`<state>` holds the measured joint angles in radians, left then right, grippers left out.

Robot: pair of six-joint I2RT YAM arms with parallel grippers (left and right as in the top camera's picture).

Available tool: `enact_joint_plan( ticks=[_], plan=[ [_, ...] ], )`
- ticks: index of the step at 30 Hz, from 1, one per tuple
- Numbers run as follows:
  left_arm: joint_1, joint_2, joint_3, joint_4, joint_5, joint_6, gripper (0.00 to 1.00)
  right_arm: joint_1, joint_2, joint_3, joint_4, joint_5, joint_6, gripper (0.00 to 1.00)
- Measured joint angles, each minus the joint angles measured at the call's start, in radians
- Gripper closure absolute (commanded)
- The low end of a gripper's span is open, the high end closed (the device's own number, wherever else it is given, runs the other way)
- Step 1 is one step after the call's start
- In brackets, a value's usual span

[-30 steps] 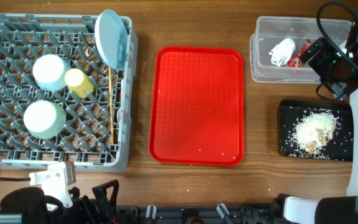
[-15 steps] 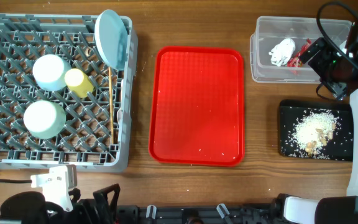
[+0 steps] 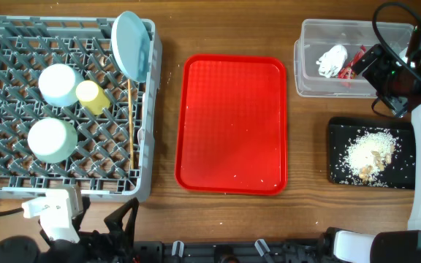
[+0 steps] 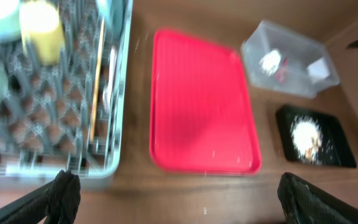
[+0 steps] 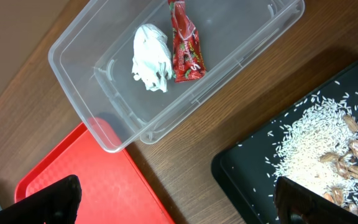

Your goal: Sort waste into correct bins and load items into the dishwasher rack

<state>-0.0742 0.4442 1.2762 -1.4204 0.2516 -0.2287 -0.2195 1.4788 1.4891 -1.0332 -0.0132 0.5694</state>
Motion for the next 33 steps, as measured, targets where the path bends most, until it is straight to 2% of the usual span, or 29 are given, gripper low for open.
enact_joint_plan(
  ticks=[3, 8, 14, 19, 25, 33],
  plan=[
    [-0.001, -0.036, -0.04, 0.105, 0.001, 0.04, 0.0, 0.0, 0.0, 0.0, 0.0, 0.0, 0.0, 0.0],
    [-0.003, -0.113, -0.221, 0.305, 0.017, 0.122, 0.0, 0.0, 0.0, 0.0, 0.0, 0.0, 0.0, 0.0],
    [-0.003, -0.192, -0.554, 0.721, 0.052, 0.192, 0.0, 0.0, 0.0, 0.0, 0.0, 0.0, 0.0, 0.0],
    [-0.003, -0.246, -0.789, 1.008, 0.062, 0.208, 0.0, 0.0, 0.0, 0.0, 0.0, 0.0, 0.0, 0.0],
    [-0.003, -0.323, -0.985, 1.181, 0.061, 0.21, 0.0, 0.0, 0.0, 0.0, 0.0, 0.0, 0.0, 0.0],
    [-0.003, -0.428, -1.131, 1.337, 0.046, 0.21, 0.0, 0.0, 0.0, 0.0, 0.0, 0.0, 0.0, 0.0]
  ],
)
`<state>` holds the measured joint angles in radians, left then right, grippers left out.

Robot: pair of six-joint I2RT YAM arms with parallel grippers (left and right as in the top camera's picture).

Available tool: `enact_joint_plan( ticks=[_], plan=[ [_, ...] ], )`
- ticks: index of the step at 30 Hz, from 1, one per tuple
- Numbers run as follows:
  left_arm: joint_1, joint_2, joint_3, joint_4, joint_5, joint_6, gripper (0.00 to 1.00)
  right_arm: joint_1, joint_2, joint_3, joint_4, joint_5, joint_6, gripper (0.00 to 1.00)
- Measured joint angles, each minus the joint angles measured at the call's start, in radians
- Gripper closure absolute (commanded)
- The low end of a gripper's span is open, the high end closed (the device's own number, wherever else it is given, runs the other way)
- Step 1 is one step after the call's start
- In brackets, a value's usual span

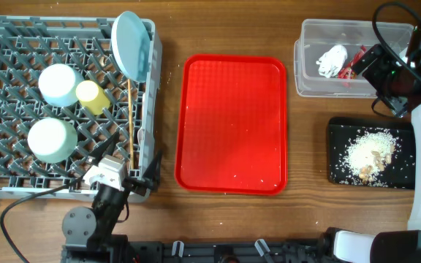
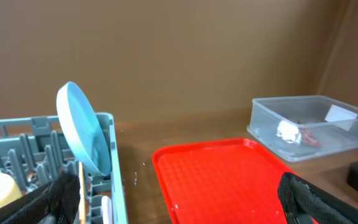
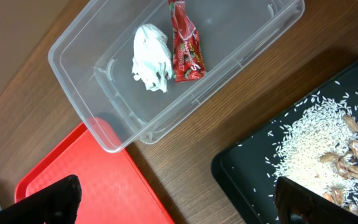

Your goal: Sort waste into correct bins and load items into the dishwasher rack

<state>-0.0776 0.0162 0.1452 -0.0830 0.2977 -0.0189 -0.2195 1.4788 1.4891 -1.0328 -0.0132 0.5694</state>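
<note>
The grey dishwasher rack (image 1: 20, 191) on the left holds a blue plate (image 1: 131, 44) standing on edge, two pale cups (image 1: 58, 84), a yellow cup (image 1: 92, 96) and chopsticks (image 1: 130, 124). The red tray (image 1: 232, 124) in the middle carries only a few rice grains. A clear bin (image 1: 342, 25) holds a white crumpled tissue (image 3: 151, 58) and a red wrapper (image 3: 185, 43). Rice and nuts (image 1: 371, 153) lie on a black tray (image 1: 338, 146). My left gripper (image 1: 134, 152) is open and empty at the rack's front right corner. My right gripper (image 3: 179, 205) is open and empty, between the bin and the black tray.
Brown wooden table under everything. The left wrist view looks level across the table, showing the plate (image 2: 82, 137), the red tray (image 2: 229, 180) and the clear bin (image 2: 309, 121) against a brown wall. The right arm runs along the right edge.
My left arm has moved from the front left edge of the table to the rack's front right corner. Its camera now looks level across the table instead of down. The right arm has not moved.
</note>
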Motion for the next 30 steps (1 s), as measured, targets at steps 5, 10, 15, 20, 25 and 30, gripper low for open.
enact_joint_plan(
  ticks=[5, 10, 15, 20, 25, 30],
  plan=[
    [0.0, -0.002, -0.054, 0.104, -0.047, 0.0, 0.0, 0.0, 0.0, 0.0, 0.0, 0.0, 0.0, 0.0],
    [0.0, -0.002, -0.11, 0.166, -0.111, -0.002, 0.0, 0.0, 0.0, 0.0, 0.0, 0.0, 0.0, 0.0],
    [0.0, -0.002, -0.133, 0.166, -0.218, -0.05, 0.0, 0.0, 0.0, 0.0, 0.0, 0.0, 0.0, 0.0],
    [0.008, -0.003, -0.133, 0.142, -0.33, -0.08, 0.0, 0.0, 0.0, 0.0, 0.0, 0.0, 0.0, 0.0],
    [0.058, -0.002, -0.137, 0.016, -0.356, -0.089, 0.0, 0.0, 0.0, 0.0, 0.0, 0.0, 0.0, 0.0],
    [0.068, -0.003, -0.137, 0.018, -0.361, -0.087, 0.0, 0.0, 0.0, 0.0, 0.0, 0.0, 0.0, 0.0]
  ],
)
